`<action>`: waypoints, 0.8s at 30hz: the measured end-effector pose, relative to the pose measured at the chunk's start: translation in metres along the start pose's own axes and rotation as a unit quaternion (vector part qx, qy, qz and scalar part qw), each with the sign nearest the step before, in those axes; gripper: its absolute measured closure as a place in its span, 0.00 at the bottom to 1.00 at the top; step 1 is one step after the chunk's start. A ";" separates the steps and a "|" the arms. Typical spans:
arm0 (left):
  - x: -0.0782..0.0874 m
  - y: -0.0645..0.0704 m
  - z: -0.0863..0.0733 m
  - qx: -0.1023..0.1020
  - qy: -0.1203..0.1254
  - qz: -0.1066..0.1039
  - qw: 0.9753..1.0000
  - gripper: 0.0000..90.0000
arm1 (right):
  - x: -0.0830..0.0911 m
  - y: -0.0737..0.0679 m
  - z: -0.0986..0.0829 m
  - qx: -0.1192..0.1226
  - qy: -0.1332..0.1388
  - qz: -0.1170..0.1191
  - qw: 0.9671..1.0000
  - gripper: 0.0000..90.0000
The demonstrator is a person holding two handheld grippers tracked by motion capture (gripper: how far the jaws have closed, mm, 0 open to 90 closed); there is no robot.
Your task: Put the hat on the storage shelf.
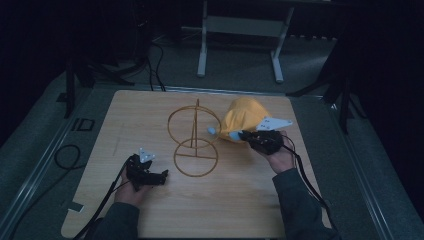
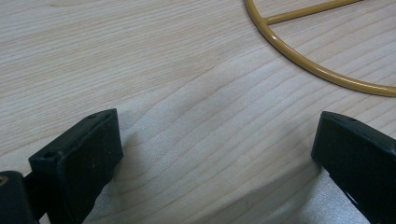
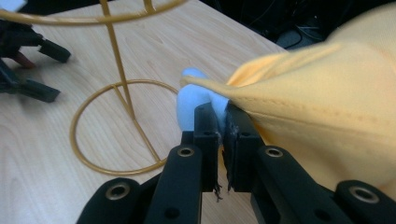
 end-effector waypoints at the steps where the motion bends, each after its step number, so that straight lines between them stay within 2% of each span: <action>1: 0.000 0.000 0.000 0.000 0.000 0.000 1.000 0.02 | 0.004 -0.001 0.000 0.000 0.003 0.001 1.000 0.94; 2: 0.000 0.000 0.000 0.000 0.000 0.000 1.000 0.02 | 0.004 -0.001 0.000 0.000 0.003 0.001 1.000 0.94; 7: 0.000 0.000 0.000 0.000 -0.001 -0.001 1.000 0.02 | 0.025 -0.013 0.005 0.017 0.014 0.012 1.000 0.94; 11: 0.000 0.000 0.000 0.001 -0.001 -0.001 1.000 0.02 | 0.039 -0.016 0.011 0.010 0.033 0.028 0.999 0.94; 15: 0.000 0.000 0.000 0.001 -0.001 -0.001 1.000 0.02 | 0.044 -0.009 0.008 -0.014 0.028 0.030 0.999 0.93; 17: 0.000 0.000 0.000 0.000 -0.001 0.000 1.000 0.02 | 0.044 -0.002 0.002 -0.032 0.022 0.030 0.999 0.93; 19: 0.000 0.000 0.000 0.000 0.000 0.000 1.000 0.02 | 0.043 0.007 -0.006 -0.061 0.020 0.035 0.997 0.92; 21: 0.000 0.000 0.000 0.000 0.001 0.000 1.000 0.02 | 0.043 0.017 -0.016 -0.081 0.016 0.026 0.996 0.90; 22: 0.000 0.000 0.000 0.000 0.001 0.000 1.000 0.02 | 0.044 0.023 -0.023 -0.094 0.009 0.013 0.995 0.86; 23: 0.000 0.000 0.000 0.000 0.001 0.000 1.000 0.02 | 0.044 0.025 -0.025 -0.095 0.006 0.005 0.995 0.84; 24: 0.000 0.000 0.000 0.000 0.000 0.000 1.000 0.02 | 0.046 0.029 -0.031 -0.095 -0.001 -0.013 0.995 0.81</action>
Point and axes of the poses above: each handheld gripper's, and its own axes: x roughly backward along the jaws, z roughly out of its top, y roughly to its right, the point moved 7 cm from there along -x, roughly forward along the jaws, and after that the axes turned 14 degrees about -y, right-handed, at the moved point
